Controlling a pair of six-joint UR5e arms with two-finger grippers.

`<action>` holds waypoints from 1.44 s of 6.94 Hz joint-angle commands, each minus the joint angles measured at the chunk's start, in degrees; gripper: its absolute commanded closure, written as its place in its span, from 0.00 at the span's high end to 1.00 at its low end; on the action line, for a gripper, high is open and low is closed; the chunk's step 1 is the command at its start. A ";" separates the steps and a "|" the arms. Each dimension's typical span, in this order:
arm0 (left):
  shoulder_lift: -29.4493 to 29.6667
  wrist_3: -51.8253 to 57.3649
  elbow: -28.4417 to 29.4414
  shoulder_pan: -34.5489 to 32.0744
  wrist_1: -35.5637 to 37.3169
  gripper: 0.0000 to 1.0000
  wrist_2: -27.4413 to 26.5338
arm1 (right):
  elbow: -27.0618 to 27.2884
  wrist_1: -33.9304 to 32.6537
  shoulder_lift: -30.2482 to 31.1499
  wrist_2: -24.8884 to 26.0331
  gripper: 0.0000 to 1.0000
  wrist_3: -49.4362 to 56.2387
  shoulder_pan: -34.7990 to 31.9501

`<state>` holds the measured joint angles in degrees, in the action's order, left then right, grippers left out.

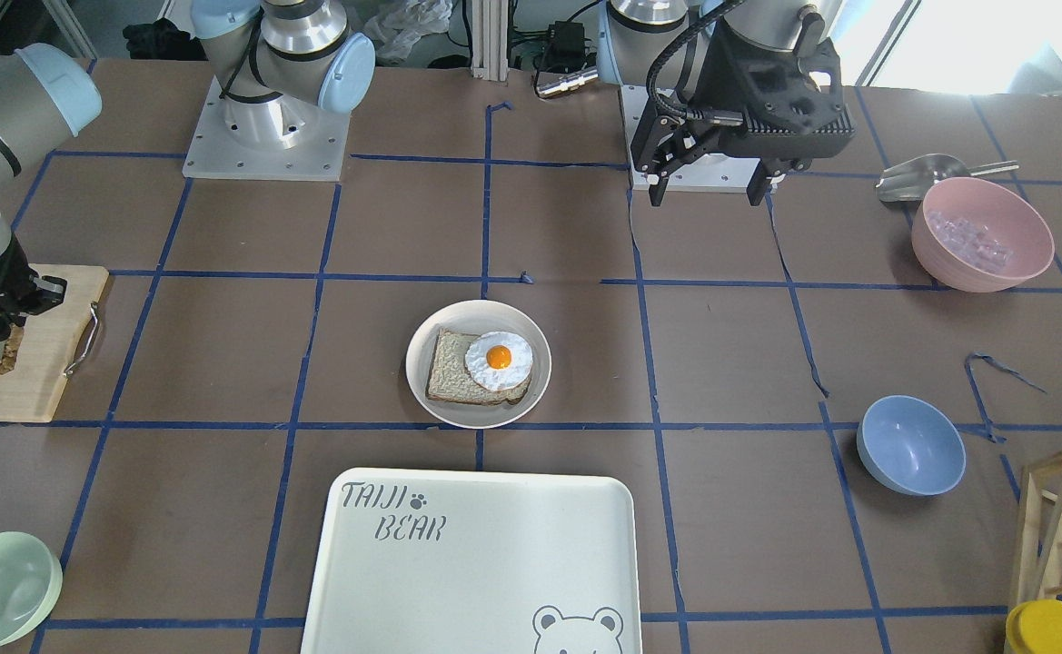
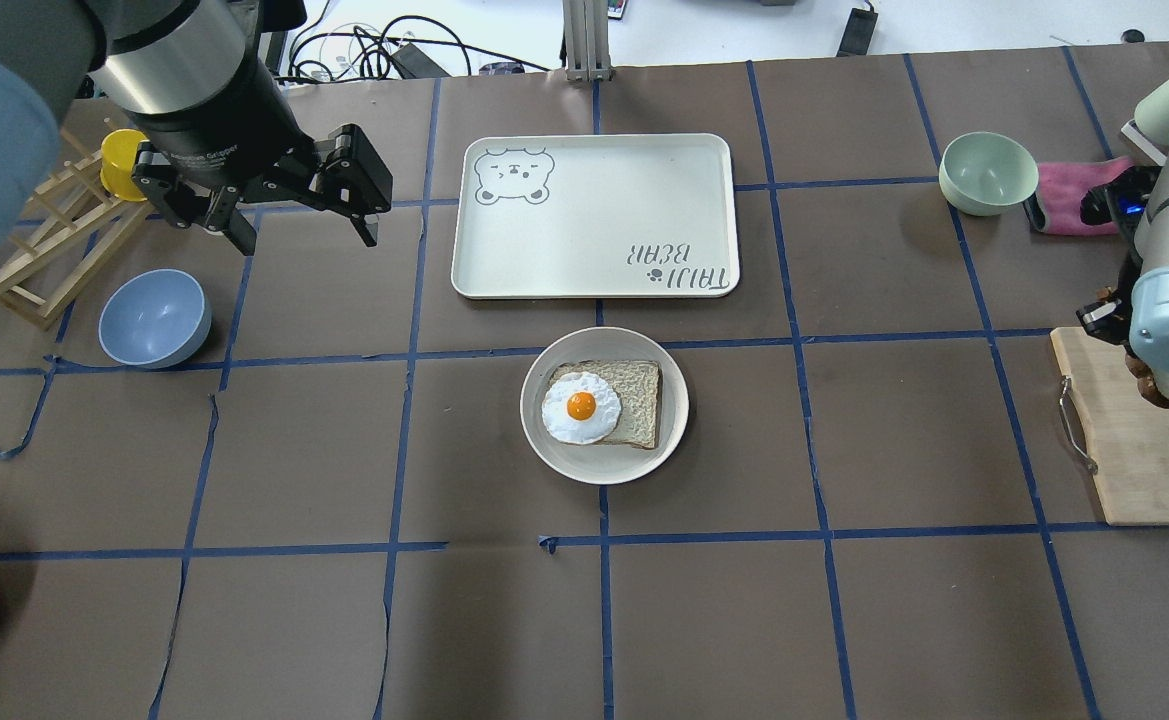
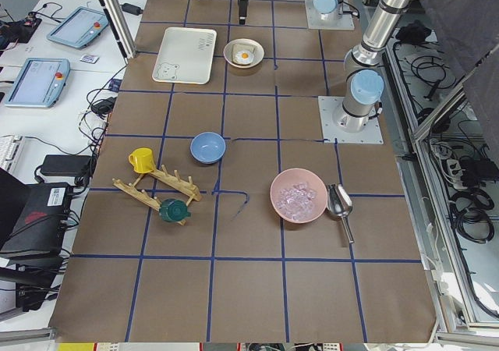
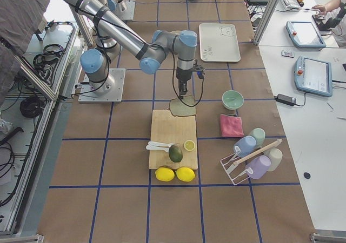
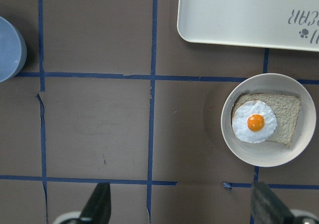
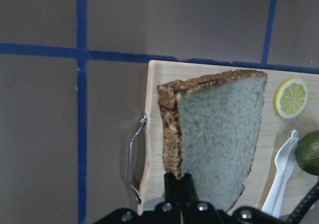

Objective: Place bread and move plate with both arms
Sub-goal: 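Lift the bread slice with the right gripper and carry it over the egg plate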

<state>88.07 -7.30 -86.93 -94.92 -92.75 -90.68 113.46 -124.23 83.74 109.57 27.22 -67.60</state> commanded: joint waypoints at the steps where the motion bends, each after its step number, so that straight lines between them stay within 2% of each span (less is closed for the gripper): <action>1: 0.08 0.00 0.00 0.09 0.03 1.00 0.07 | -7.43 12.73 -0.41 -0.41 0.00 -17.88 -14.85; 2: 0.00 0.00 0.00 0.00 0.03 1.00 -0.02 | -9.29 16.35 -0.68 -2.67 0.00 -29.56 -22.24; 4: 0.09 0.00 0.00 0.09 0.03 1.00 -0.02 | -11.14 17.71 -4.79 -7.42 0.00 -51.19 -37.62; 5: 0.09 0.00 0.00 0.09 0.03 1.00 -0.02 | -12.54 16.49 -7.68 -10.83 0.00 -57.30 -43.87; 6: 0.09 0.00 0.00 0.09 0.03 1.00 -0.02 | -14.91 15.52 -10.06 -11.39 0.00 -62.41 -48.98; 7: 0.09 0.00 0.00 0.09 0.03 1.00 -0.02 | -16.32 15.34 -11.39 -12.44 0.00 -65.16 -51.38; 9: 0.09 0.00 0.09 0.09 0.03 1.00 -0.02 | -18.44 10.70 -15.51 -14.38 0.00 -64.93 -51.76; 10: 0.09 0.00 0.09 0.09 0.03 1.00 -0.02 | -18.53 10.59 -16.14 -14.38 0.00 -64.92 -51.76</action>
<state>88.15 -7.29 -86.85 -94.83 -92.72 -90.70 95.43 -112.59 69.00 95.49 -37.77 -119.19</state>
